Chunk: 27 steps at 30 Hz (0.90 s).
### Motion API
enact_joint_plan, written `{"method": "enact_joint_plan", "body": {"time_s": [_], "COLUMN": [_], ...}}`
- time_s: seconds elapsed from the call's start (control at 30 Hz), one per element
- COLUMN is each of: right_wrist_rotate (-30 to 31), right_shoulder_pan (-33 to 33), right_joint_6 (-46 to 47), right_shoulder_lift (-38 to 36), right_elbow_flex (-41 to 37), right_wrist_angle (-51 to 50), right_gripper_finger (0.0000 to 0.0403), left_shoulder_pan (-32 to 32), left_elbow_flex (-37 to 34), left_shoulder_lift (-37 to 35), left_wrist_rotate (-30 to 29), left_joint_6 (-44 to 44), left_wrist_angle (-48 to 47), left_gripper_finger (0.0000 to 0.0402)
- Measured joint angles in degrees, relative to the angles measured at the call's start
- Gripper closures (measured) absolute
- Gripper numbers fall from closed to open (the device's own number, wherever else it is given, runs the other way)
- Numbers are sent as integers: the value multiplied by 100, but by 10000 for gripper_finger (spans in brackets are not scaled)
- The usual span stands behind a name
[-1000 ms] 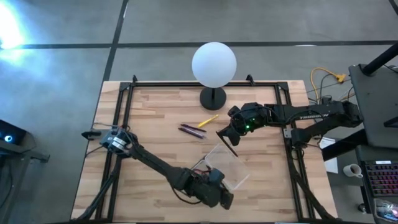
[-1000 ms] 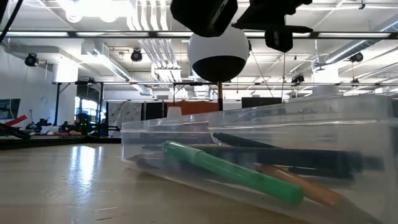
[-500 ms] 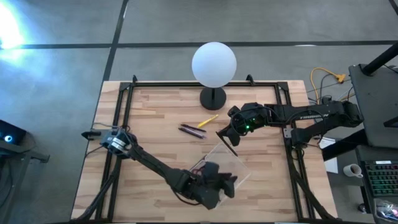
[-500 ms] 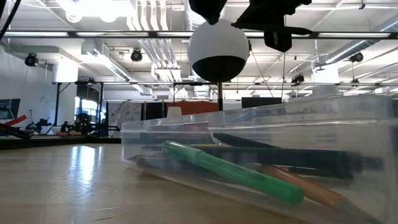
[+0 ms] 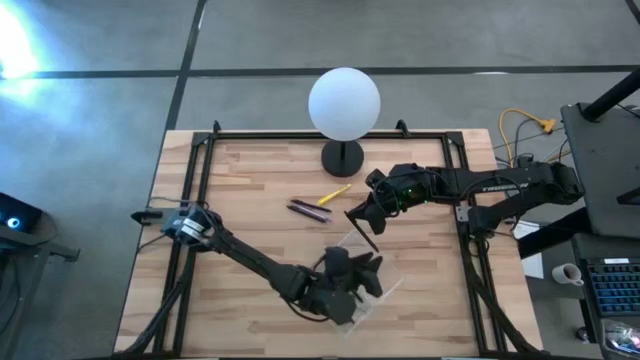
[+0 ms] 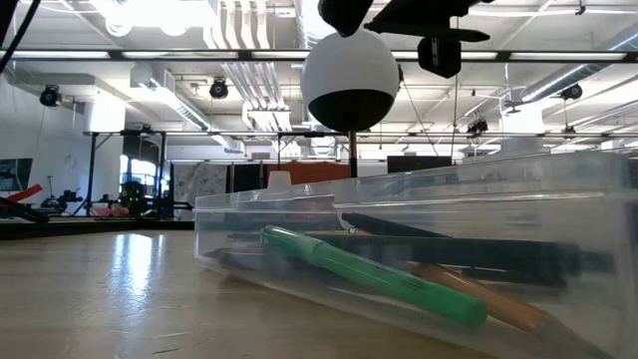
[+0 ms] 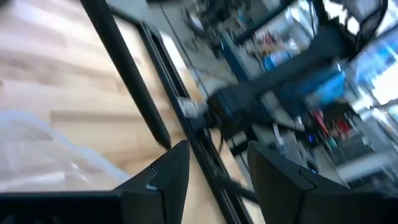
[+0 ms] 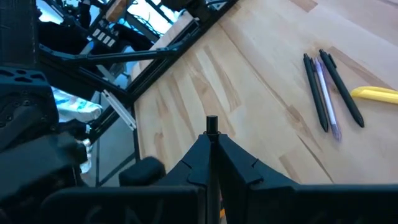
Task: Pick & place school supplies into a supply box
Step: Put the black pen into the supply box
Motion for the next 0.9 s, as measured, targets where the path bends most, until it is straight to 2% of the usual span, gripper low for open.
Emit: {"method": "enact_joint_plan", "body": {"time_s": [0.17,0.47,0.7,0.9], "right_wrist_rotate": [-31,-87,-83,-31], "right_shoulder_pan": [0,-2,-4,-11], "right_joint_6": [56,108,105,-46], "right_shoulder_lift": [0,0,0,0], "right_elbow_flex": [0,-2,-2,-2], "right_wrist_angle": [-2,5,3,-216], "right_gripper_finger": [394,394,394,394], "left_shoulder_pan": [98,245,245,82], "left_elbow_flex": [-78,-105,-107,-101], "left_shoulder_lift": [0,0,0,-40], "left_wrist_rotate": [-456,-427,-422,-323], "left_joint_6": [-265,-241,-250,-344], "left_wrist_angle": [-4,-7,-469,-507], "left_gripper_finger": [256,256,256,256]}}
